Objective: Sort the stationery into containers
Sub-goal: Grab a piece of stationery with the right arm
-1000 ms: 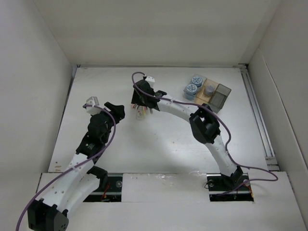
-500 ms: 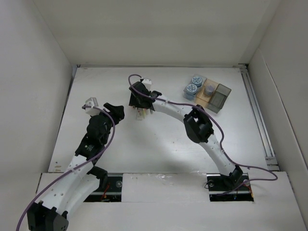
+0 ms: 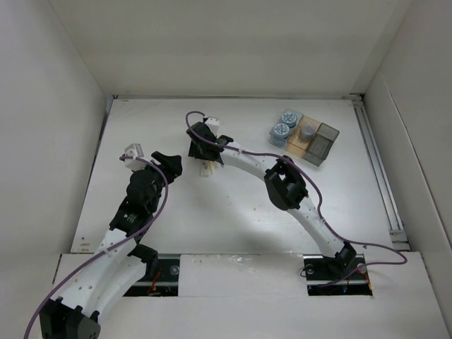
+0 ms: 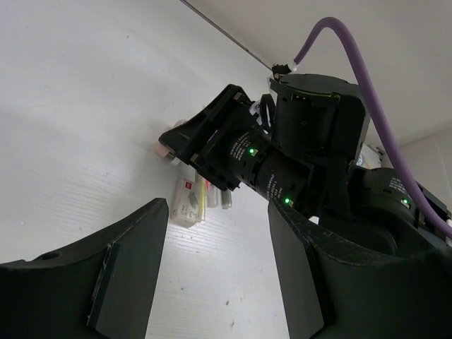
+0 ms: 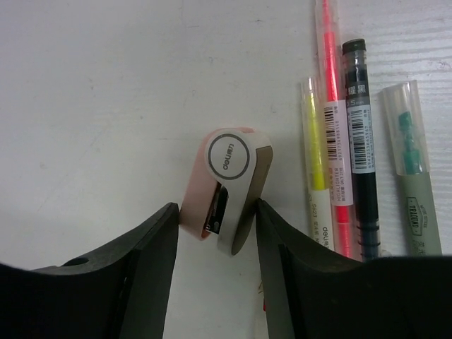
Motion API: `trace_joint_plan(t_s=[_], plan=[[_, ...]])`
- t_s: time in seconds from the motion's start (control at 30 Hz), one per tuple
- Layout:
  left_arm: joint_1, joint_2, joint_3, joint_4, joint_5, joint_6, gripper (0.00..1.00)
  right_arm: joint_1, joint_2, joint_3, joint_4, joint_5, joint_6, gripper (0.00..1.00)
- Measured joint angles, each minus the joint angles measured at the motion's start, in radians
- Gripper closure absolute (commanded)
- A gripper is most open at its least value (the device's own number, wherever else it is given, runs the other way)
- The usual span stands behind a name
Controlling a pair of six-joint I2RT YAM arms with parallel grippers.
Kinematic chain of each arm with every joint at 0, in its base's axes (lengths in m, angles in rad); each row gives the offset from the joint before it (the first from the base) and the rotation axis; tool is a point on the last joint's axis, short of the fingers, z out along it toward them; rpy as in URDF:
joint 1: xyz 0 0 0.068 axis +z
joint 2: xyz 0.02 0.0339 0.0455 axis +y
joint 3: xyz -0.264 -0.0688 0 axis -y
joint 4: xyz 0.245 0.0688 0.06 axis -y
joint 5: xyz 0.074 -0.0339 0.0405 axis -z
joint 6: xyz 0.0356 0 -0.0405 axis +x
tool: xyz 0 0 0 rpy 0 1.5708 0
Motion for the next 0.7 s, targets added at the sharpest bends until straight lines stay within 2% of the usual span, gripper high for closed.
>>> trace_joint_plan(t_s=[0.23,0.4,0.7], plan=[[0.0,-0.002,-0.001,-0.001,0.0,0.0,0.45,0.0,0.006,0.006,0.004,-0.001,0.003,0.67],[0.0,-0.01,-0.001,-0.002,-0.001,0.0,0.45,0.0,-0.021,-0.063,0.082,-0.031,0.004,0.76],[0.0,-0.013,-0.001,-0.002,-0.001,0.0,0.43,0.006,-0.121,-0.22,0.138,-0.095,0.005,0.79]])
